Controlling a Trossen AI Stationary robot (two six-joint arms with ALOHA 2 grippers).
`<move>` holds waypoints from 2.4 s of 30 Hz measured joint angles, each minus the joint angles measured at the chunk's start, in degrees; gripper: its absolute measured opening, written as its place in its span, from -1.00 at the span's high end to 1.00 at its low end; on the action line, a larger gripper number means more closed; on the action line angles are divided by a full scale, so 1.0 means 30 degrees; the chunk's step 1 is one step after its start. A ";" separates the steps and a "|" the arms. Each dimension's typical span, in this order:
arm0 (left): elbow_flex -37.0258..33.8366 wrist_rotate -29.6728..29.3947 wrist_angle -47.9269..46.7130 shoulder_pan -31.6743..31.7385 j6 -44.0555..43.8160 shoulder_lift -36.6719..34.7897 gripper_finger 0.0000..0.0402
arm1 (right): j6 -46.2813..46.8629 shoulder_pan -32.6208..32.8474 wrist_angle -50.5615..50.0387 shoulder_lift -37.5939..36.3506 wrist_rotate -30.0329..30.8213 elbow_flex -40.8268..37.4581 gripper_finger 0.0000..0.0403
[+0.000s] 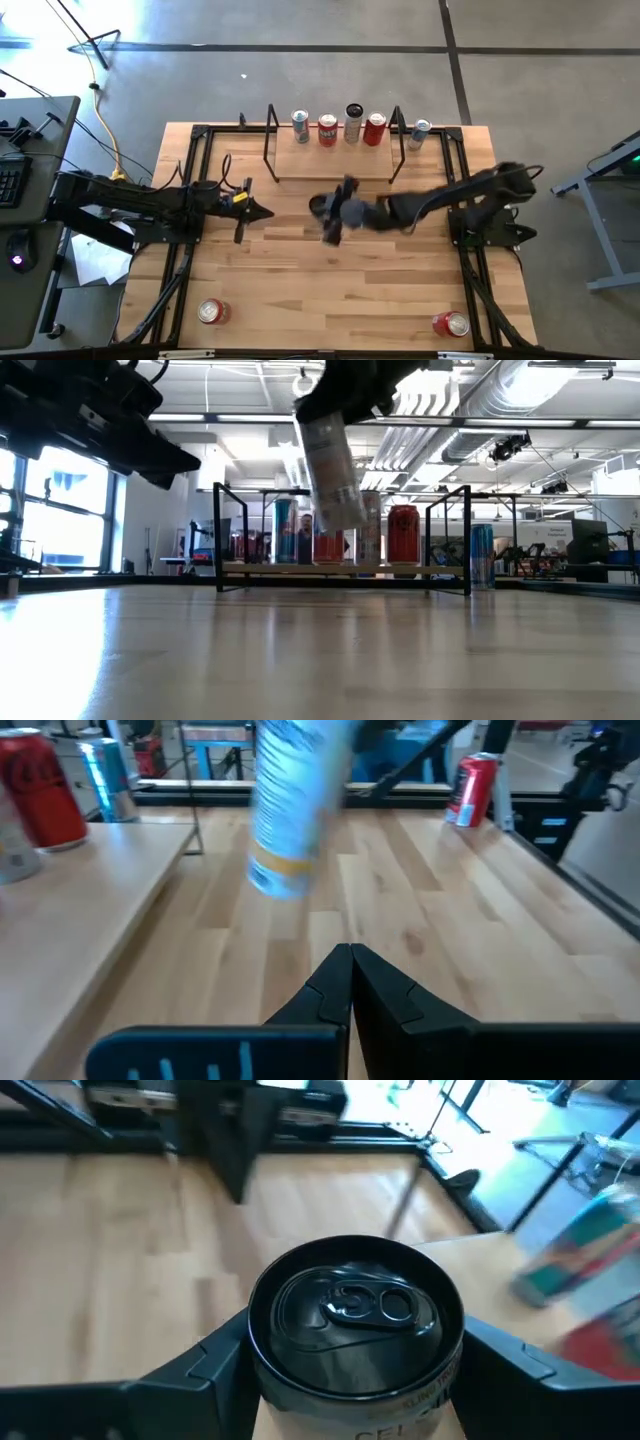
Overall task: Place canned beverage on shelf
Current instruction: Put the white-yellow soda can on the shelf aligned with the other white-yellow soda can
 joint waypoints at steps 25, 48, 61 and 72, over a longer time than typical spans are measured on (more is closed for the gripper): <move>0.0000 0.0241 -0.0838 0.3599 -0.0955 0.0015 1.00 | -0.7664 -1.2775 0.4710 -0.3154 -1.3852 -0.5712 -0.18; 0.0000 0.0219 0.0044 0.3691 -0.1676 0.0022 1.00 | -0.4007 -1.5603 0.9106 -0.3898 -1.5912 -0.9071 -0.18; 0.0000 0.0211 0.0032 0.3669 -0.1814 0.0022 1.00 | -0.3650 -1.5596 0.8893 -0.3898 -1.4664 -0.9071 -0.47; 0.0000 0.0296 0.0007 0.3669 -0.1974 0.0022 1.00 | -0.3447 -1.5589 0.9622 -0.3898 -1.4377 -0.9071 -0.59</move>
